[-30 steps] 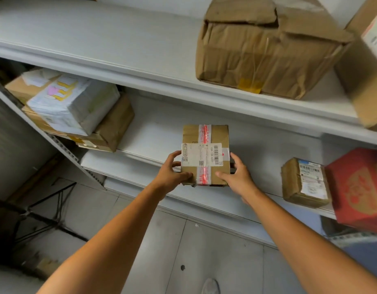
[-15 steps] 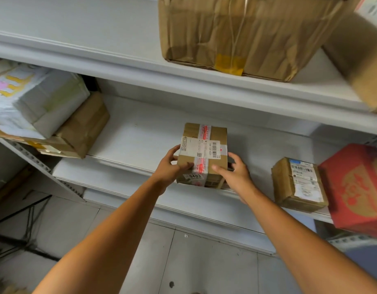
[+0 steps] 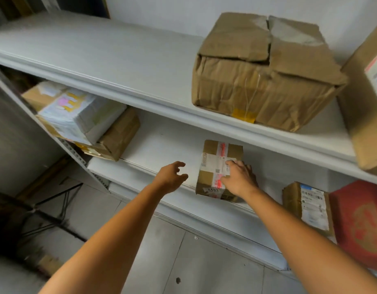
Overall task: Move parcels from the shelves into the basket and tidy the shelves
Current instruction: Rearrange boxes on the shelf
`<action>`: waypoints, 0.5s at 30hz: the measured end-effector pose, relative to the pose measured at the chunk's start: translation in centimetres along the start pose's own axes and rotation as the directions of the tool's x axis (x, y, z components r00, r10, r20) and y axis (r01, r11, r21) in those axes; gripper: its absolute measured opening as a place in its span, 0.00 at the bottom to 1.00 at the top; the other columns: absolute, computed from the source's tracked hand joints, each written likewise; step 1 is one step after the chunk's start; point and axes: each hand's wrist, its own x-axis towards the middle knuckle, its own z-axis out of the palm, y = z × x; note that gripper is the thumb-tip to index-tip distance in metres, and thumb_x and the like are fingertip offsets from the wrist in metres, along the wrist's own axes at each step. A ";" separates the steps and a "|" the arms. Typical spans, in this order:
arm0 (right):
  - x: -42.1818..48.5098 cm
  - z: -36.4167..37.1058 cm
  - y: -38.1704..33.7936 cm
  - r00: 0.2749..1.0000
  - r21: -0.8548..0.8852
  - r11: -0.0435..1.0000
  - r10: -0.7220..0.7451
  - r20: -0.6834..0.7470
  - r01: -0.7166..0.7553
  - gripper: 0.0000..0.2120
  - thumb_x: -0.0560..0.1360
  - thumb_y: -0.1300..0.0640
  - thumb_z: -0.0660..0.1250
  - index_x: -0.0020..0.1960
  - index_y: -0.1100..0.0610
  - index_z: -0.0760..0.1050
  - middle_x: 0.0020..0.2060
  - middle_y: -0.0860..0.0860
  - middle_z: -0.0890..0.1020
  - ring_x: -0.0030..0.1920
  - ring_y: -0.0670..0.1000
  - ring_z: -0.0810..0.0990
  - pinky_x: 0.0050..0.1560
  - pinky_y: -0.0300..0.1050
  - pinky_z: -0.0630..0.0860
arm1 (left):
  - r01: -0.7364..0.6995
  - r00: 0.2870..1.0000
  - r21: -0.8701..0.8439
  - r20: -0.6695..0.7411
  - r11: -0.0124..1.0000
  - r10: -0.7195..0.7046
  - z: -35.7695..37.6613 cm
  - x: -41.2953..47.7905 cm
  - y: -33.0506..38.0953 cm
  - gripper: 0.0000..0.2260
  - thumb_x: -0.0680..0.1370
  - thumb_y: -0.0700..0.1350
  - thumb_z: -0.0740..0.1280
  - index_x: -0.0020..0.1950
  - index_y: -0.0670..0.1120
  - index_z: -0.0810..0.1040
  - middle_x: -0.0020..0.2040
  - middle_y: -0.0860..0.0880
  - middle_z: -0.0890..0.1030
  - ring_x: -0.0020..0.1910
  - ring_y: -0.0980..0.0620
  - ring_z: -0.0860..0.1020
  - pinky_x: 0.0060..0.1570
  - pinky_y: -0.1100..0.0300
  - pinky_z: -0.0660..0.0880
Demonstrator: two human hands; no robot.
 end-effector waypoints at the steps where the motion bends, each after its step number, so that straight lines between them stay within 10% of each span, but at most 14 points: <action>1: 0.1 -0.3 -0.9 0.999 0.004 1.000 -0.025 0.021 0.025 0.28 0.77 0.50 0.66 0.75 0.51 0.65 0.71 0.53 0.69 0.68 0.59 0.67 0.67 0.54 0.70 | 0.016 1.000 0.026 -0.024 1.000 -0.015 -1.1 -0.5 -0.5 0.23 0.80 0.49 0.67 0.74 0.50 0.69 0.68 0.44 0.75 0.64 0.45 0.75 0.60 0.56 0.72; 15: 1.1 1.6 -17.0 0.915 0.076 0.933 -0.360 0.182 0.352 0.25 0.78 0.49 0.66 0.73 0.54 0.68 0.69 0.56 0.74 0.68 0.58 0.73 0.66 0.51 0.72 | 0.313 0.908 0.023 -0.301 0.949 -0.292 -14.1 -8.4 -10.7 0.22 0.78 0.51 0.66 0.72 0.50 0.70 0.65 0.44 0.77 0.63 0.46 0.76 0.62 0.51 0.74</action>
